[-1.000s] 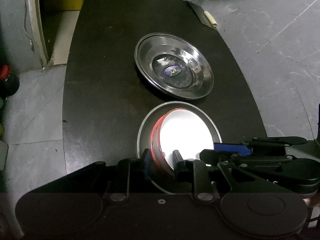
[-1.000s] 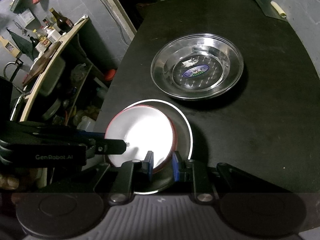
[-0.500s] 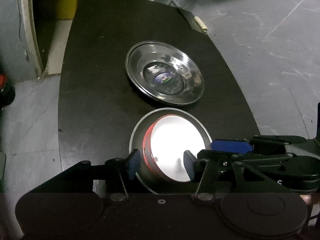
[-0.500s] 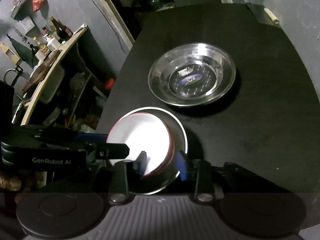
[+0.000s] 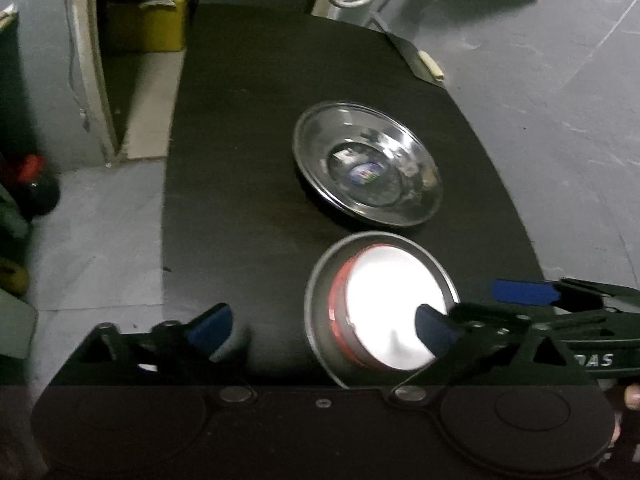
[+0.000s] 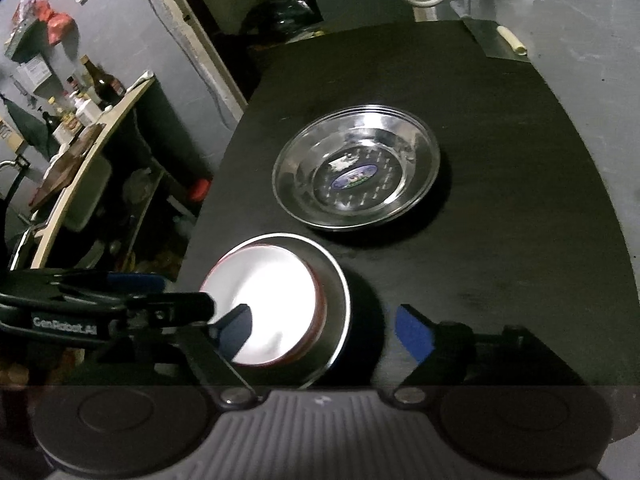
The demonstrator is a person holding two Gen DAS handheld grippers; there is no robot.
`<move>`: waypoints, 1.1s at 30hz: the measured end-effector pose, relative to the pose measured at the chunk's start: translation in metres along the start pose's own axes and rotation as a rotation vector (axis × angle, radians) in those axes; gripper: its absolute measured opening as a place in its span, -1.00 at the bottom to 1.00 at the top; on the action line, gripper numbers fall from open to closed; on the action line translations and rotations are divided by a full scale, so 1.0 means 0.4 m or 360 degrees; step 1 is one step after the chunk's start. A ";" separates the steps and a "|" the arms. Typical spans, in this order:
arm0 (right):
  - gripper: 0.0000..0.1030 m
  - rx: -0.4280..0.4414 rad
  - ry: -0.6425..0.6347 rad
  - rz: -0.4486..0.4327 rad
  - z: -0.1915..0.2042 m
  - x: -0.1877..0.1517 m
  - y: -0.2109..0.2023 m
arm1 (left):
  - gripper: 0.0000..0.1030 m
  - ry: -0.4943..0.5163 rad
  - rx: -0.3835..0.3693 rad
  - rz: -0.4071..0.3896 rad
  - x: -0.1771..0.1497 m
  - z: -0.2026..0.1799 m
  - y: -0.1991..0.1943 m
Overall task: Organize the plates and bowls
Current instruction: 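Open both tools and lift them off the white bowl rims, then move both tools to the rim of the deep steel bowl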
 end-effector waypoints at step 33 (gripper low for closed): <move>1.00 -0.0430 0.0028 0.0051 -0.055 -0.027 0.024 | 0.98 -0.0004 0.0485 -0.0483 0.004 0.089 -0.097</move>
Point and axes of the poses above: each gripper's, at about its wrist camera, not at the fingertips, and y roughly the way its jaws point, z to its left, x to its top, the point moved 1 cm from there along y, roughly the way its jaws point, and after that the axes turned 5 degrees about z, right-handed, at the moved point
